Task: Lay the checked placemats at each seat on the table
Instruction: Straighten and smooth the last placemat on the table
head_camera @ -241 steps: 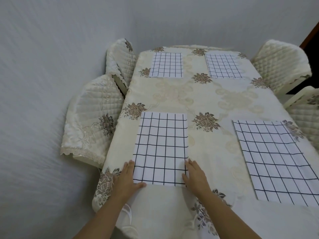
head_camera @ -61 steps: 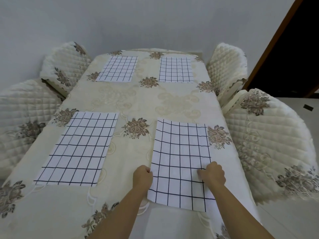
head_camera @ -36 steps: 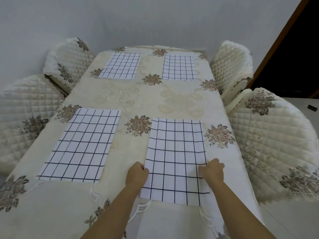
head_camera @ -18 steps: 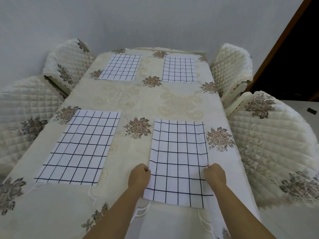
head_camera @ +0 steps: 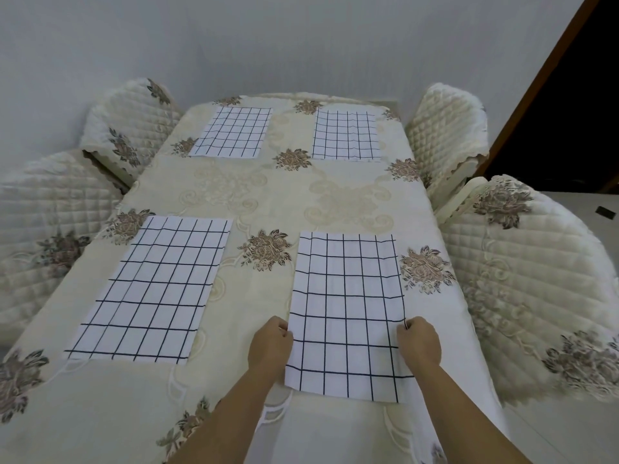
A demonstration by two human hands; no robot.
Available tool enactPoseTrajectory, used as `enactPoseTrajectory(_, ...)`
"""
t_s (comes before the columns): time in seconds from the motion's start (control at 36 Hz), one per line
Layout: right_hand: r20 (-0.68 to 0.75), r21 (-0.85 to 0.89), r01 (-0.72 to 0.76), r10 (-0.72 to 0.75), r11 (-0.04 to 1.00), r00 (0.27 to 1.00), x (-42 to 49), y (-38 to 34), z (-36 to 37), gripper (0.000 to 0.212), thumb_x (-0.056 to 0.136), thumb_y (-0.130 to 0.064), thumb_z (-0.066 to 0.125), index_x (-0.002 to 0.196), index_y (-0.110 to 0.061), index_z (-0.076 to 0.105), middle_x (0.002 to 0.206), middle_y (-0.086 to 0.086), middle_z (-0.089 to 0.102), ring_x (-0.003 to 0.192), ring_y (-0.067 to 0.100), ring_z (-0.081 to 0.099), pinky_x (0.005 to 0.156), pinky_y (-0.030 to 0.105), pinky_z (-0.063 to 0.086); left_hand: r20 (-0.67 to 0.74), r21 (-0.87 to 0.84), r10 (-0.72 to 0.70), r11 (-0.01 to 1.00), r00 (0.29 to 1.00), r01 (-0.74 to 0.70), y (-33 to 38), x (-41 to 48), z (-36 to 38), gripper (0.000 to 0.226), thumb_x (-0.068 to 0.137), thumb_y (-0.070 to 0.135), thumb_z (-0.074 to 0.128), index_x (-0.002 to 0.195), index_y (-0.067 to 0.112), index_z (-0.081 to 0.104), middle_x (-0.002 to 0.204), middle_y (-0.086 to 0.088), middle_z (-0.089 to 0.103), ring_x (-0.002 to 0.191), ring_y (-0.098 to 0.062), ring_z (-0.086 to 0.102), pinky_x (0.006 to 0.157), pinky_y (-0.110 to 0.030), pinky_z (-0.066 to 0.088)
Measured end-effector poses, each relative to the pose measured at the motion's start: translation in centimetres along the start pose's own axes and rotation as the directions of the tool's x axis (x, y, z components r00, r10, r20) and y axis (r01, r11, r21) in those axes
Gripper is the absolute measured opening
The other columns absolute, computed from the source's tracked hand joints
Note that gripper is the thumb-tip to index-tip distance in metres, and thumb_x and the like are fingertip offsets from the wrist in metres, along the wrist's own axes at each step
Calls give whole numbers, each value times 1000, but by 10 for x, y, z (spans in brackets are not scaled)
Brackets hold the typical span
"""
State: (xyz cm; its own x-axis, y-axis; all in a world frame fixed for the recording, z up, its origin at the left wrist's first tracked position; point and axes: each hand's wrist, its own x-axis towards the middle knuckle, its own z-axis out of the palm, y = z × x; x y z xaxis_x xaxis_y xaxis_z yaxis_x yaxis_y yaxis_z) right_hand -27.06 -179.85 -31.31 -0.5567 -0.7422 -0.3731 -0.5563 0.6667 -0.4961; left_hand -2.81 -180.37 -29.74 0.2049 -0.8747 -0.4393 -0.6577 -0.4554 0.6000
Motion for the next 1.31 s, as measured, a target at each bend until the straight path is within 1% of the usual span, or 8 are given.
enactPoseTrajectory(0.22, 9, -9, 9, -9, 1000, 1000, -2, -1, -2, 17, 90, -9, 48, 73, -7, 47, 81, 12, 54, 67, 25, 48, 45, 22, 26, -11, -22, 23, 999, 1000, -24, -3, 0, 0, 12, 94, 17, 51, 101, 10, 57, 85, -1, 58, 76, -15, 52, 66, -23, 39)
enactPoseTrajectory(0.39, -2, -10, 10, -11, 1000, 1000, -1, 0, -1, 29, 90, -10, 49, 63, -14, 39, 81, 10, 52, 67, 24, 47, 45, 23, 25, -25, -45, 62, 997, 998, -63, -6, -1, 0, 5, 93, 17, 54, 89, 14, 51, 68, 5, 50, 66, -12, 47, 55, -21, 35)
enactPoseTrajectory(0.56, -7, 7, 13, -13, 1000, 1000, -2, -1, -2, 40, 89, -8, 48, 55, -18, 31, 60, 1, 39, 50, 13, 35, 44, 24, 22, -33, -45, 118, 992, 992, -120, -9, -1, 0, 6, 94, 14, 52, 89, 13, 50, 66, 7, 48, 58, -5, 42, 51, -16, 33)
enactPoseTrajectory(0.72, -5, 8, 24, -24, 1000, 1000, -2, -2, -6, 40, 90, -8, 48, 54, -16, 34, 56, 0, 38, 49, 13, 35, 44, 24, 23, 11, -33, 125, 992, 992, -124, -7, 4, -1, 9, 95, 7, 46, 88, 11, 49, 65, 7, 46, 56, -4, 38, 47, -11, 29)
enactPoseTrajectory(0.97, -3, 6, 34, -34, 999, 999, 8, -8, -5, 33, 91, -9, 47, 59, -13, 41, 64, 3, 48, 63, 22, 47, 46, 23, 27, 22, 28, 106, 994, 994, -107, 0, 12, -3, 16, 95, 6, 38, 100, 11, 52, 87, -4, 56, 77, -18, 49, 64, -24, 38)
enactPoseTrajectory(1.08, -1, -10, 33, -33, 999, 999, 13, -11, -4, 35, 91, -11, 48, 58, -16, 38, 60, 0, 43, 65, 22, 47, 45, 22, 24, 9, 28, 122, 992, 992, -123, 1, 14, -4, 12, 95, 8, 39, 91, 14, 49, 76, 2, 53, 73, -16, 49, 57, -23, 36)
enactPoseTrajectory(1.22, 1, -10, 23, -23, 1000, 1000, 16, -12, -3, 17, 92, -12, 48, 75, -9, 49, 74, 6, 53, 68, 23, 49, 45, 22, 26, -1, 53, 163, 985, 987, -163, 3, 16, -4, 11, 95, 8, 40, 89, 13, 47, 83, -5, 58, 72, -17, 49, 63, -25, 38)
enactPoseTrajectory(1.31, -3, 11, 33, -33, 999, 999, 16, -12, -4, 20, 92, -12, 47, 71, -10, 47, 73, 6, 52, 66, 23, 48, 47, 23, 27, -32, 23, 175, 984, 984, -175, 3, 15, -4, 9, 94, 7, 43, 90, 13, 49, 78, -1, 55, 71, -15, 48, 61, -23, 37)
